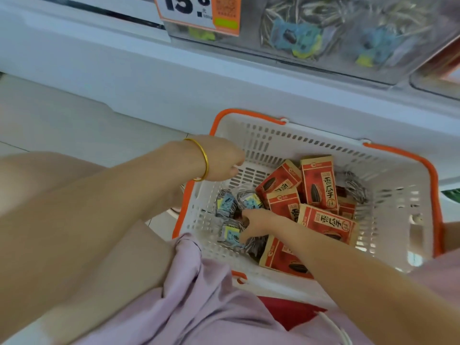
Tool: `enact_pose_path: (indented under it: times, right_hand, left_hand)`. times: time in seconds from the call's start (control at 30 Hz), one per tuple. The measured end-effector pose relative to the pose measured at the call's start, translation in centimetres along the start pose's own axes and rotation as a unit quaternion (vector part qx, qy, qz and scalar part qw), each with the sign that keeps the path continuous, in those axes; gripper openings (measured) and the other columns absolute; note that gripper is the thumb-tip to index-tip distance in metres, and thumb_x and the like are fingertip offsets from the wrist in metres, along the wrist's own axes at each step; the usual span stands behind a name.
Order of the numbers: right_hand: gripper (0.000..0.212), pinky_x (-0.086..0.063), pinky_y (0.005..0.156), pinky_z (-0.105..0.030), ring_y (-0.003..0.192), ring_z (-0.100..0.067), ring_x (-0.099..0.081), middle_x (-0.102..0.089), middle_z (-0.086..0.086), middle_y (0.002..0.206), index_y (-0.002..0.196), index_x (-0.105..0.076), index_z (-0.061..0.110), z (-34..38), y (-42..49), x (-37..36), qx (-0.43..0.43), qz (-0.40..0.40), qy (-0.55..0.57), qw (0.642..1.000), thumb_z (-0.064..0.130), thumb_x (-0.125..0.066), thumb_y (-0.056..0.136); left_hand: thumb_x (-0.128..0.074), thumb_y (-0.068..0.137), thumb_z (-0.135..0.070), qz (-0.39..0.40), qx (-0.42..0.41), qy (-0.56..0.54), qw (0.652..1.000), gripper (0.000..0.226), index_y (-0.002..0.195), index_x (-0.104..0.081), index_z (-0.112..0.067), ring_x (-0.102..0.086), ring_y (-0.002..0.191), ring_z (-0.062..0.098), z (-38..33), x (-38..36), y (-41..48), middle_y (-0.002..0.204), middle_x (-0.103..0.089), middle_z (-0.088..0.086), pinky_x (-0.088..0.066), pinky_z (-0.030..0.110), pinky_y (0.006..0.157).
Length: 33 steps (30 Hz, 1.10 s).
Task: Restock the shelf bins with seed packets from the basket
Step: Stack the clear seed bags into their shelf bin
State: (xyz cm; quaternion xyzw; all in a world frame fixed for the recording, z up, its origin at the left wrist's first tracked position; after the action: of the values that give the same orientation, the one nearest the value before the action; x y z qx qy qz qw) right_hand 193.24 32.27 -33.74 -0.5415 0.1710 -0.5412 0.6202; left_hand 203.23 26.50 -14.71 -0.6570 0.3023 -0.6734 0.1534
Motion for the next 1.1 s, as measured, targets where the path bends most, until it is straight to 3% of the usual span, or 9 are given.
enact_pose_path:
  times: [0.13, 0.33, 0.4, 0.47, 0.53, 0.63, 0.9, 1.0, 1.1]
  right_hand:
    - [0.048, -0.045, 0.076, -0.03, 0.104, -0.025, -0.051, -0.051, -0.005, 0.112, 0.115, -0.045, 0.017, -1.4, -1.5, 2.4, 0.028, -0.062, 0.11, 0.992, 0.036, -0.071, 0.078]
    - [0.05, -0.058, 0.077, -0.039, 0.099, -0.025, -0.06, -0.049, -0.005, 0.118, 0.114, -0.043, 0.016, -4.0, -7.0, 8.6, 0.086, -0.133, 0.419, 0.894, 0.023, -0.075, 0.076]
    - [0.049, -0.058, 0.077, -0.039, 0.102, -0.027, -0.062, -0.05, -0.009, 0.124, 0.117, -0.043, 0.014, -4.0, -9.4, 10.4, 0.125, -0.144, 0.467, 0.863, 0.016, -0.073, 0.079]
    - [0.045, -0.057, 0.08, -0.045, 0.102, -0.029, -0.064, -0.052, -0.012, 0.124, 0.117, -0.045, 0.014, -4.0, -11.4, 11.7, 0.147, -0.163, 0.491, 0.843, 0.014, -0.071, 0.08]
    - [0.036, -0.056, 0.08, -0.048, 0.096, -0.03, -0.066, -0.056, -0.016, 0.12, 0.111, -0.047, 0.015, -3.9, -12.9, 12.6, 0.159, -0.182, 0.521, 0.819, 0.012, -0.068, 0.082]
    - [0.032, -0.057, 0.074, -0.047, 0.081, -0.025, -0.068, -0.057, -0.018, 0.115, 0.114, -0.046, 0.014, -3.8, -14.2, 13.0, 0.174, -0.205, 0.569, 0.777, 0.006, -0.061, 0.087]
    - [0.093, -0.054, 0.084, -0.035, 0.095, -0.023, -0.064, -0.068, -0.006, 0.107, 0.132, -0.044, 0.02, -3.5, -14.8, 12.2, 0.269, -0.103, 0.616, 0.733, 0.032, -0.09, 0.053]
    - [0.065, -0.05, 0.09, -0.04, 0.099, -0.024, -0.061, -0.064, -0.015, 0.114, 0.126, -0.049, 0.006, -3.5, -14.9, 12.4, 0.3, -0.132, 0.586, 0.741, 0.01, -0.077, 0.067]
    - [0.037, -0.05, 0.081, -0.035, 0.09, -0.019, -0.063, -0.07, -0.002, 0.094, 0.104, -0.068, 0.02, -4.2, -14.8, 12.6, 0.283, -0.17, 0.595, 0.733, 0.01, -0.074, 0.069]
  left_hand:
    - [-0.035, 0.099, -0.032, 0.008, 0.008, -0.013, 1.0, 0.035, 0.13, -0.047, -0.018, -0.054, 0.109, 0.024, 0.2, -0.4, 0.0, 0.124, -0.056, 0.006, -0.042, 0.033, 0.083]
    - [-0.044, 0.096, -0.031, -0.041, 0.055, -0.125, 0.99, 0.048, 0.137, -0.034, -0.009, -0.054, 0.107, 0.028, 0.4, 0.6, 0.3, 0.123, -0.052, 0.012, -0.046, 0.037, 0.089]
    - [-0.052, 0.094, -0.028, -0.06, 0.076, -0.279, 0.956, 0.06, 0.142, -0.024, -0.006, -0.054, 0.098, 0.024, 0.3, 1.4, 0.5, 0.11, -0.052, 0.01, -0.048, 0.032, 0.08]
    - [-0.061, 0.09, -0.026, -0.046, 0.12, -0.478, 0.869, 0.069, 0.143, -0.023, -0.002, -0.061, 0.094, 0.024, 0.2, 1.0, 0.7, 0.105, -0.058, 0.012, -0.054, 0.033, 0.077]
    - [-0.066, 0.086, -0.019, -0.028, 0.124, -0.637, 0.761, 0.056, 0.132, -0.042, 0.0, -0.066, 0.092, 0.02, -0.9, 0.4, 1.2, 0.105, -0.065, 0.011, -0.056, 0.033, 0.081]
    - [-0.067, 0.083, -0.006, -0.054, 0.077, -0.715, 0.693, 0.033, 0.114, -0.057, -0.005, -0.067, 0.092, 0.015, -2.3, 1.1, 2.2, 0.106, -0.068, 0.008, -0.057, 0.025, 0.077]
    - [-0.063, 0.083, 0.001, -0.072, 0.066, -0.763, 0.639, 0.023, 0.099, -0.06, -0.016, -0.067, 0.071, 0.006, -2.0, 3.4, 2.7, 0.087, -0.069, 0.0, -0.056, 0.018, 0.06]
    - [-0.062, 0.084, -0.001, -0.07, 0.068, -0.772, 0.628, 0.027, 0.108, -0.057, -0.013, -0.067, 0.082, 0.015, -1.7, 3.6, 2.9, 0.094, -0.068, 0.004, -0.057, 0.027, 0.073]
    - [-0.06, 0.086, -0.001, -0.056, 0.065, -0.792, 0.604, 0.036, 0.12, -0.053, -0.009, -0.067, 0.084, 0.022, -1.7, 3.7, 2.9, 0.099, -0.067, 0.01, -0.058, 0.034, 0.072]
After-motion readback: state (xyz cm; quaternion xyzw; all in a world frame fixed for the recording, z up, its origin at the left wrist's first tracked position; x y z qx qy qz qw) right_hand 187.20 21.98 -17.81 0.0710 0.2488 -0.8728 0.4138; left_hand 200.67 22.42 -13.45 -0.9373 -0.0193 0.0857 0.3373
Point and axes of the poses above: each hand's wrist, its own y-axis towards the middle knuckle, its own x-axis out of the back of the hand, z = x × y, the point moved 9 cm from there along y, towards the middle knuckle
